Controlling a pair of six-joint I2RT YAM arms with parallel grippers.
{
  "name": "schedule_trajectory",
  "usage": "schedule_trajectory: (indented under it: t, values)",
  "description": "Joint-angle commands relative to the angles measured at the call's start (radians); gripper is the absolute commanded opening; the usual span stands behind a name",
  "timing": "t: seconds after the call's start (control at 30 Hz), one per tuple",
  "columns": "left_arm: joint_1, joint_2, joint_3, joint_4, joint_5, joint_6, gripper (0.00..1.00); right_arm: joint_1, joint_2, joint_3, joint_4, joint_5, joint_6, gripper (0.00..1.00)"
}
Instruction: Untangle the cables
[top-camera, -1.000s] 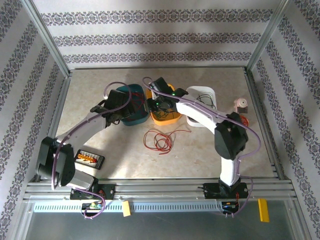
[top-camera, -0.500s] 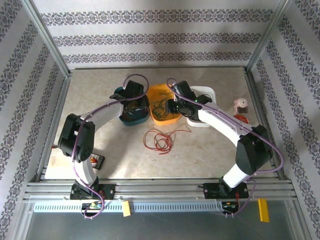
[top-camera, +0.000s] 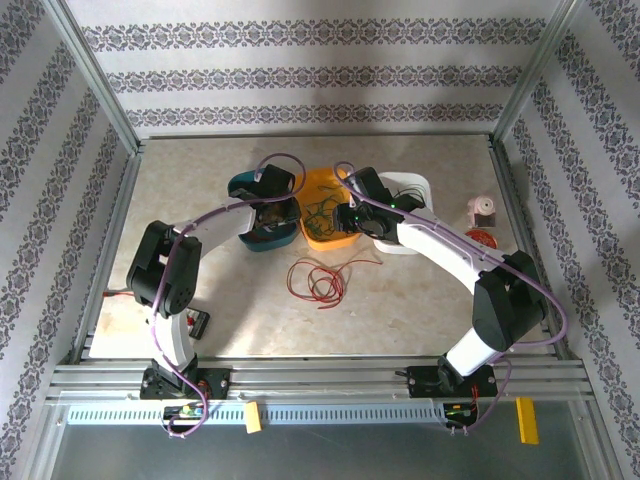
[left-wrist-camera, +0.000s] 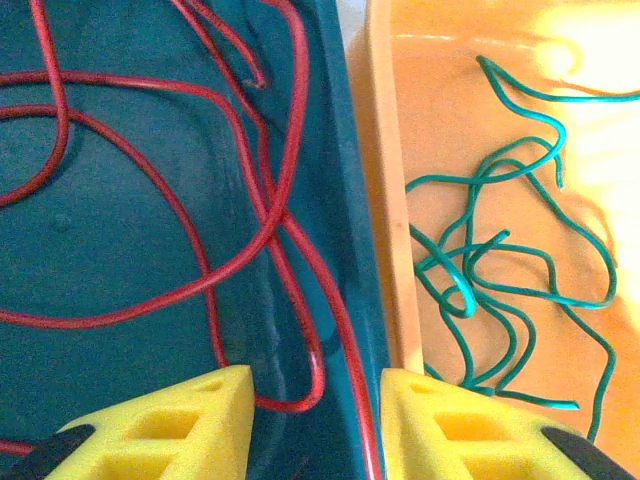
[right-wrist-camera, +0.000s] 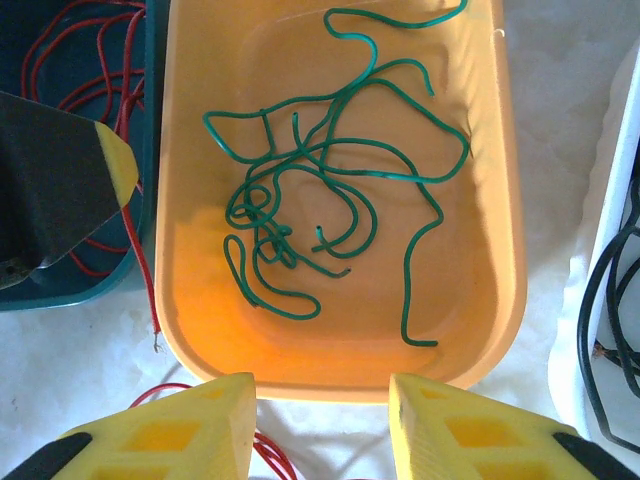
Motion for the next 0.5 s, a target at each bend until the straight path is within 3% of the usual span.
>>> schedule_trajectory:
  t: [0.0, 0.33, 0.47]
  values:
    - [-0.010, 0.024, 0.029, 0.027, 0.001, -0.010, 0.36, -0.008, -0.043, -0.009, 0.017, 0.011, 0.020, 0.40]
    - [-0.006, -0.003, 0.014, 0.007, -0.029, -0.005, 0.10, -0.010, -0.051, -0.022, 0.021, 0.014, 0.030, 0.40]
    - [0.007, -0.040, -0.021, 0.014, -0.051, -0.004, 0.07, -0.011, -0.054, -0.026, 0.023, 0.013, 0.029, 0.40]
